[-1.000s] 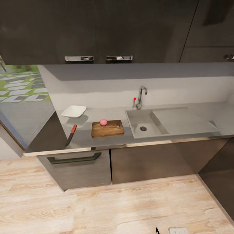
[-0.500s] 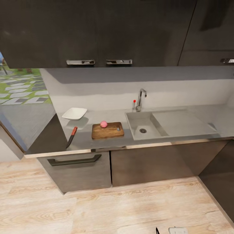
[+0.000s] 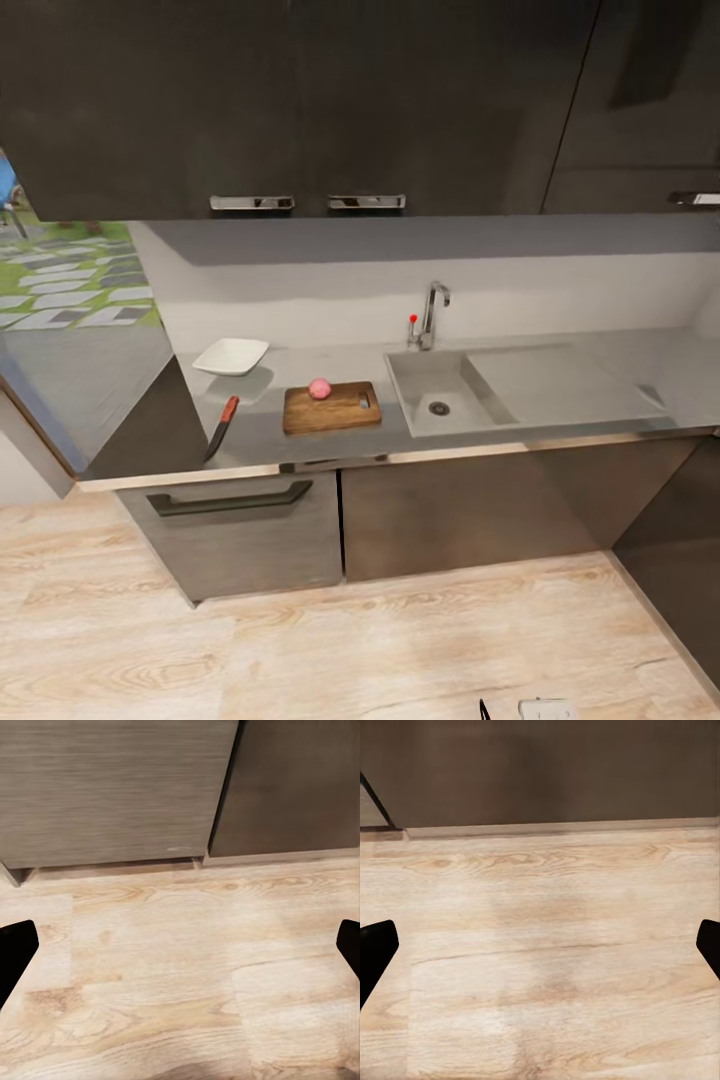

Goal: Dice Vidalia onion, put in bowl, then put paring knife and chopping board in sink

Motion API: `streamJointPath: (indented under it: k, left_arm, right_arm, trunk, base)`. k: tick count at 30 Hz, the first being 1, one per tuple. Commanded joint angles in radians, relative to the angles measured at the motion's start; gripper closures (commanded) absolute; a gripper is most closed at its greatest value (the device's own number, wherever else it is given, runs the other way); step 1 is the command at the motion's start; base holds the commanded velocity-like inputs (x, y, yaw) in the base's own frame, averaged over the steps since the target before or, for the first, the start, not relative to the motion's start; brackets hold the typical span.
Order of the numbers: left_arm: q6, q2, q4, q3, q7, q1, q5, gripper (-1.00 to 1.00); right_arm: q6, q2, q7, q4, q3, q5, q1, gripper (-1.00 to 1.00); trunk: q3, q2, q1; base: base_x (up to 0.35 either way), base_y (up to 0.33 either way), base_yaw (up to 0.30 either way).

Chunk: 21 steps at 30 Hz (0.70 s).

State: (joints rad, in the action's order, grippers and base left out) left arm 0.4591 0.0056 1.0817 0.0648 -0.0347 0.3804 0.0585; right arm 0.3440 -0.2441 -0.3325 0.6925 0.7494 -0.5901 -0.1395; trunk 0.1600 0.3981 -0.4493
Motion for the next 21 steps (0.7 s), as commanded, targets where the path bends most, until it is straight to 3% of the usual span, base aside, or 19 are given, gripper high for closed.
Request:
streamJointPath:
  k: [1, 21]
  left_arm:
    - [0.001, 0.001, 0.001, 0.001, -0.004, 0.0, 0.006, -1.0]
    - [0.001, 0.001, 0.0, 0.001, -0.004, 0.0, 0.006, -1.0]
  right_arm:
    - [0.006, -0.001, -0.007, 0.001, 0.008, -0.01, -0.002, -1.0]
    - [0.006, -0.001, -0.007, 0.001, 0.008, -0.01, -0.002, -1.0]
  trunk:
    - [0.0, 0.002, -0.001]
    - [-0.032, 0.002, -0.001]
  base:
    - [0.0, 0.0, 0.0]
    - [0.0, 0.0, 0.0]
